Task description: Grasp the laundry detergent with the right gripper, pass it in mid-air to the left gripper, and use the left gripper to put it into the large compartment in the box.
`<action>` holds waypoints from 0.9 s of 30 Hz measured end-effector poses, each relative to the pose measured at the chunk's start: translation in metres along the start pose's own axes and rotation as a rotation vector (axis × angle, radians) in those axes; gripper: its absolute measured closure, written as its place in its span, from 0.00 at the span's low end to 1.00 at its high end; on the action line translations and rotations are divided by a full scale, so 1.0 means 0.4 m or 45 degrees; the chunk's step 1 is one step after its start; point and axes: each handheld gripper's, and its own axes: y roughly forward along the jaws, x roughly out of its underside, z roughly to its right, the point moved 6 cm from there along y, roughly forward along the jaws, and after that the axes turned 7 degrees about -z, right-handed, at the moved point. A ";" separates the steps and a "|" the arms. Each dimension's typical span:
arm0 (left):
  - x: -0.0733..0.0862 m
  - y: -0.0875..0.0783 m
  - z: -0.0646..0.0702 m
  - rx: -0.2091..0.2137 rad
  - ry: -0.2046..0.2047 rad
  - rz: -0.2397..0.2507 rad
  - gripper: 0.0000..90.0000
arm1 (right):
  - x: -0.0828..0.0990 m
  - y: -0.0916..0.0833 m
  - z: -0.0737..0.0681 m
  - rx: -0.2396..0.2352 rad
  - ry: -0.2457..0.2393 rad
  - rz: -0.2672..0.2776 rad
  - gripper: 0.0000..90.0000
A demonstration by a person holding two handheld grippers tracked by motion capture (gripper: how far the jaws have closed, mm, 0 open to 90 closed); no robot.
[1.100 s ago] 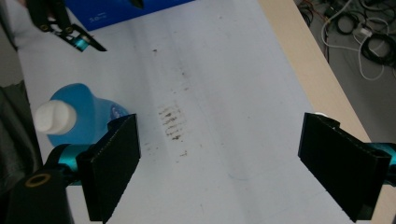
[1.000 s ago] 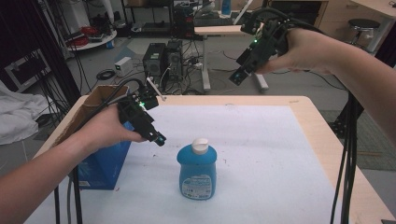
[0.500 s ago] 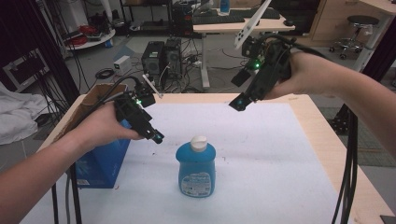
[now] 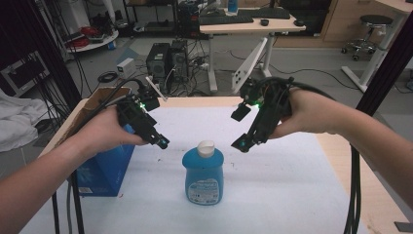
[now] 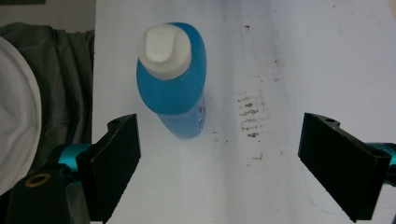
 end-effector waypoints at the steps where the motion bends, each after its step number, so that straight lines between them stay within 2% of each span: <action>1: 0.000 -0.001 0.000 0.000 -0.002 0.002 0.21 | 0.000 0.008 -0.006 -0.006 -0.003 0.000 0.14; 3: 0.001 -0.002 -0.001 -0.001 -0.004 0.005 0.21 | 0.000 0.030 -0.020 -0.009 -0.018 0.003 0.14; 16: 0.002 -0.009 -0.002 -0.004 -0.002 0.013 0.21 | -0.004 0.104 -0.057 -0.051 -0.047 0.012 0.14; 27: 0.006 -0.013 -0.005 -0.005 -0.004 0.022 0.21 | -0.003 0.152 -0.069 -0.059 -0.041 0.011 0.14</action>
